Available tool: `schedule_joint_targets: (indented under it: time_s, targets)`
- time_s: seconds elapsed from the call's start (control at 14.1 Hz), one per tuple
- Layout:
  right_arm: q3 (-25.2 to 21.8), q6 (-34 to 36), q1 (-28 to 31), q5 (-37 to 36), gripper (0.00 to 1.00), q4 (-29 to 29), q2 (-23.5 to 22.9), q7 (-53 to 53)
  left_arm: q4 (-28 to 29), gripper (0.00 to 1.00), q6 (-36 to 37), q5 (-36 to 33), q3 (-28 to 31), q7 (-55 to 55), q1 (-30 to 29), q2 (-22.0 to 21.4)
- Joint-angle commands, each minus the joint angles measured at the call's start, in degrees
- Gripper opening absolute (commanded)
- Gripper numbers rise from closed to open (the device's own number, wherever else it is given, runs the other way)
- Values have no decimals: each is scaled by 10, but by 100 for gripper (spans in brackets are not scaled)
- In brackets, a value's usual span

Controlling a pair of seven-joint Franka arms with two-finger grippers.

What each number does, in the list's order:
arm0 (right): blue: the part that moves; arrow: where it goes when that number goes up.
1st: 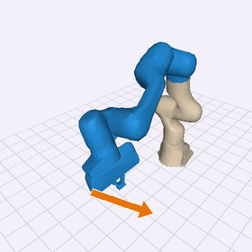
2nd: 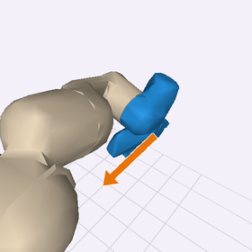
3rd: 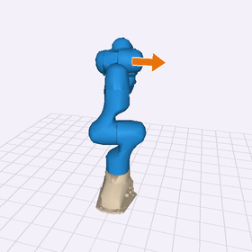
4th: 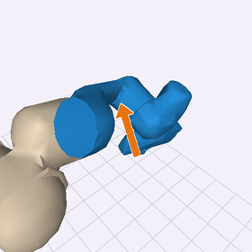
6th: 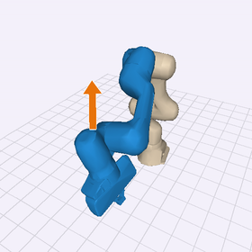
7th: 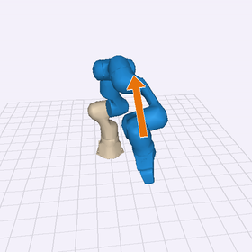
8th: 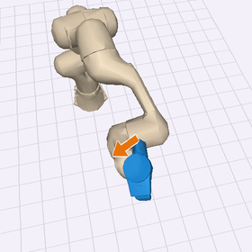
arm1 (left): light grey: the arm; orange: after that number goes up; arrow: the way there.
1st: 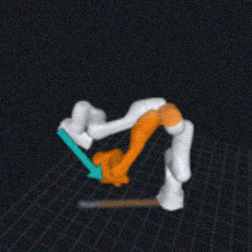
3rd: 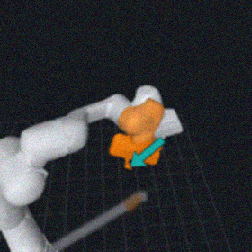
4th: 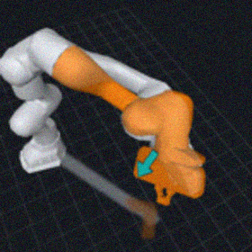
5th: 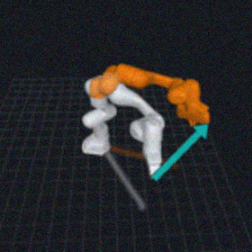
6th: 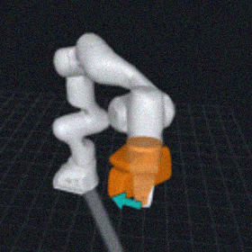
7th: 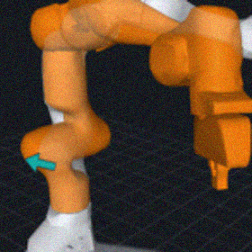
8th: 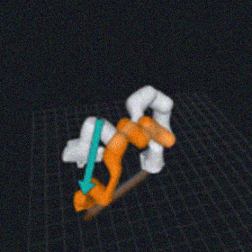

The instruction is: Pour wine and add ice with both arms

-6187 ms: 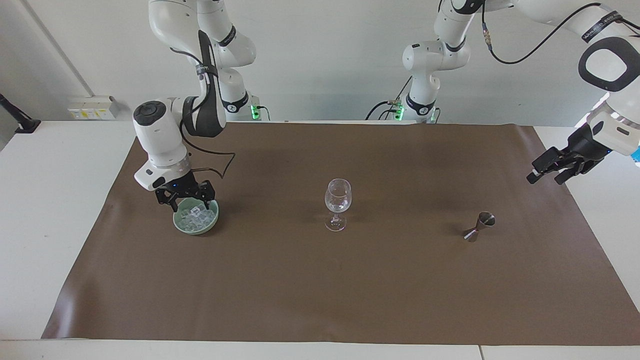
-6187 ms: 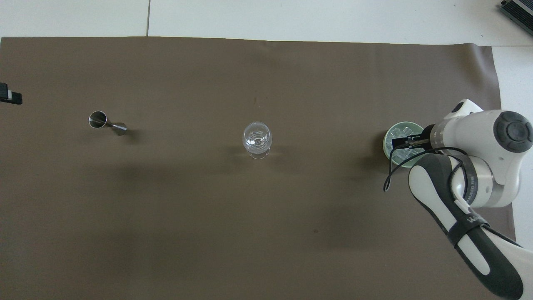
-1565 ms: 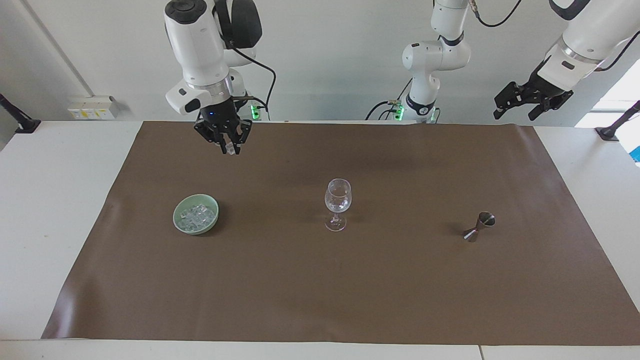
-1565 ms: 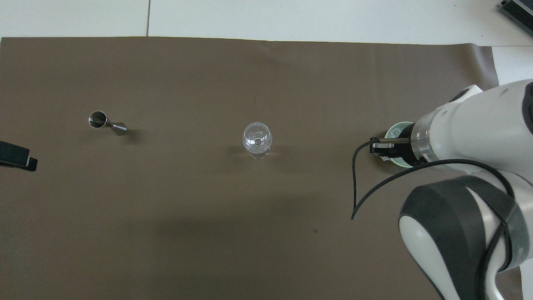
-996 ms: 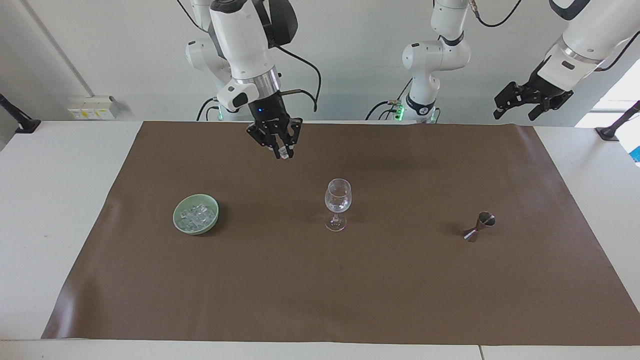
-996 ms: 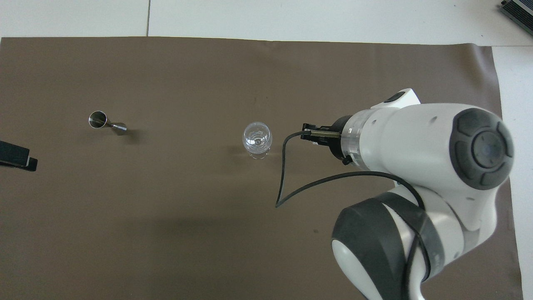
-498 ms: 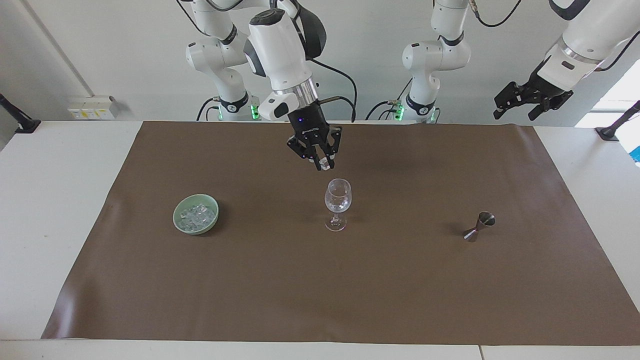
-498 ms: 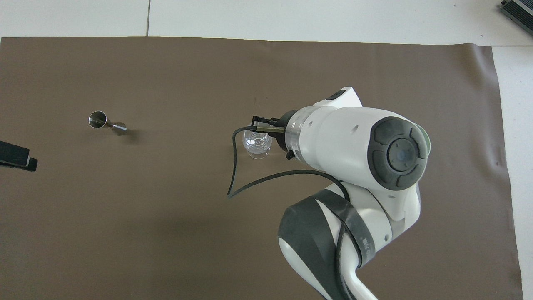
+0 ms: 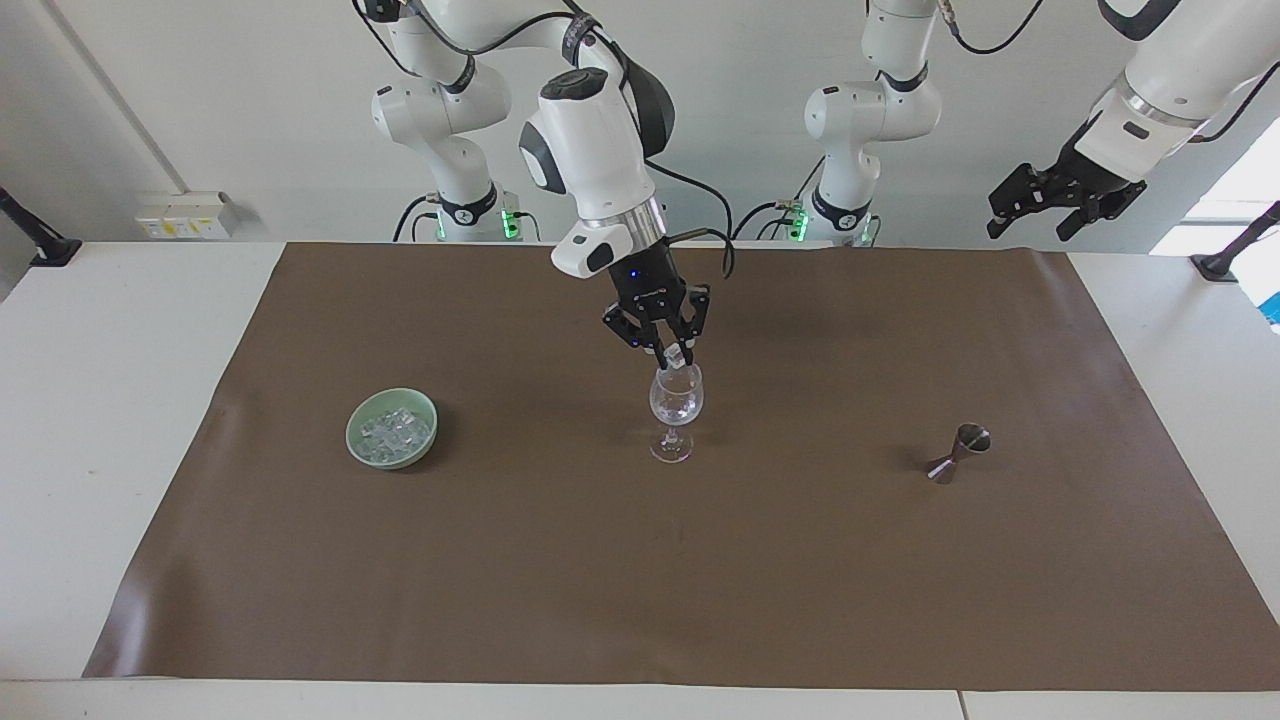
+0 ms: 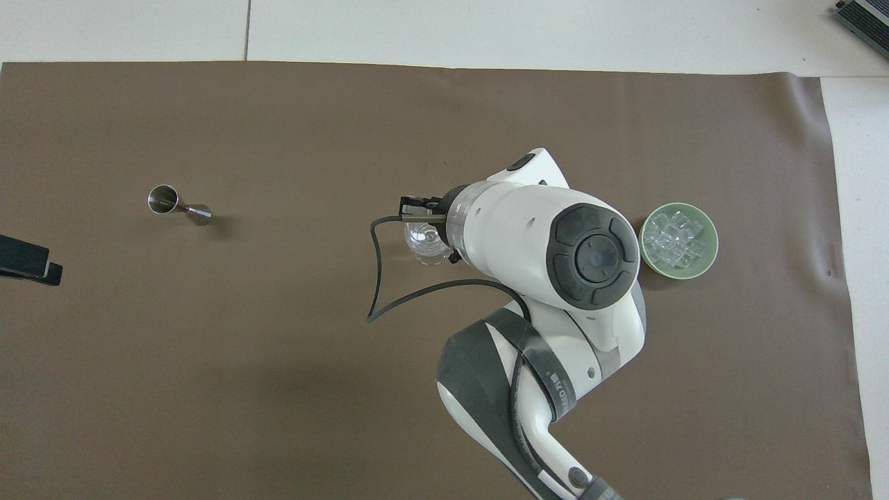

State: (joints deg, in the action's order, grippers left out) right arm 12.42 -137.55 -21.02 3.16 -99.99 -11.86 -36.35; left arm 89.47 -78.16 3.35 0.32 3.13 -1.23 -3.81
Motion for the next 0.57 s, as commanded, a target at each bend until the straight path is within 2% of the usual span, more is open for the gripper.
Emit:
schedule_joint_targets:
  time_s: [0.0, 0.14, 0.5]
  targets:
    - [1, -17, -13, -16, 0, -9, -6, -12, 13, 100, 3, -10, -4, -5, -4, -13]
    - [1, -18, -11, -16, 0, -8, -6, -9, 13, 100, 3, -10, -4, -5, -4, -14]
    - [1, -19, -8, -33, 9, -9, -7, 7, 13, 100, 3, -10, -4, -5, -4, -14]
